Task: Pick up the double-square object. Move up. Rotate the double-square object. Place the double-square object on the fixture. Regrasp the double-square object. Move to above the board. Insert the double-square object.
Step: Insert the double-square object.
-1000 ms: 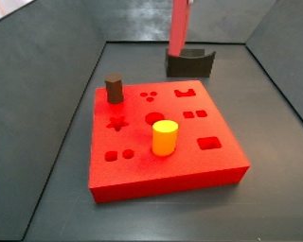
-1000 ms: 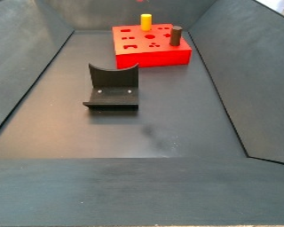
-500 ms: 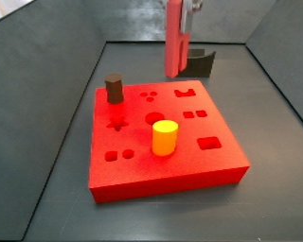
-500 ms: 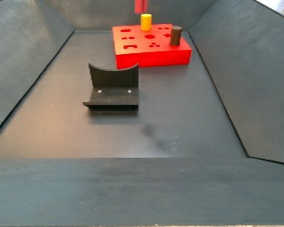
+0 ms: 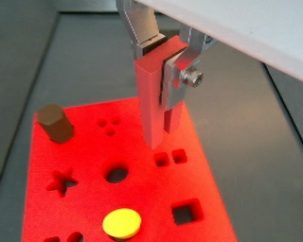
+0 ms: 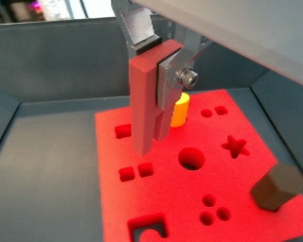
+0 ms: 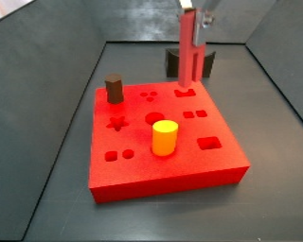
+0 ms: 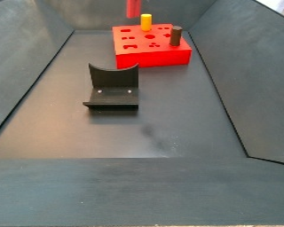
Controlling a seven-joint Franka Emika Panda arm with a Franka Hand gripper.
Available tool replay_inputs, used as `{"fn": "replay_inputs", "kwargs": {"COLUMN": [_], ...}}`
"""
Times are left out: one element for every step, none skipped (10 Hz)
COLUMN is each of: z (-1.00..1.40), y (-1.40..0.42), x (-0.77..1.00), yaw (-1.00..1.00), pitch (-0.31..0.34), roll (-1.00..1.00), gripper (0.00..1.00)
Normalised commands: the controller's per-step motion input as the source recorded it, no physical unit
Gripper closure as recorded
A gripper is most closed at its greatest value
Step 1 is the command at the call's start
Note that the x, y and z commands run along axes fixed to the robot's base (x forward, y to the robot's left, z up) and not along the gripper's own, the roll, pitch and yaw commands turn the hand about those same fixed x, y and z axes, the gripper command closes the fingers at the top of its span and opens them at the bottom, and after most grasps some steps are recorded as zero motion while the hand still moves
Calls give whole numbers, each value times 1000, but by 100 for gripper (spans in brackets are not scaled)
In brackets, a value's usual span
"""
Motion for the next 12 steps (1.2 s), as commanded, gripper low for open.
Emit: {"fn": "replay_inputs", "kwargs": {"z": [-229,-260,-371,-457,-471,-483,-274,-17,-220,-437,0,-54], "y": [-63,-37,0,34,46,49,54,0,0,43,0,0], "x": [489,463,346,154,131,117,0,0,140,229,100,0], "yaw": [-606,-646,-780,-971,-989,-986,-837,0,-340,-866,-383,0], "pitch": [-26,-10,0,-9,-4,0,10,0,0,0,19,0], "roll": [-59,-44,0,0,0,0,0,0,0,31,0,0], "gripper": [100,100,100,100,100,100,100,100,100,100,100,100]}}
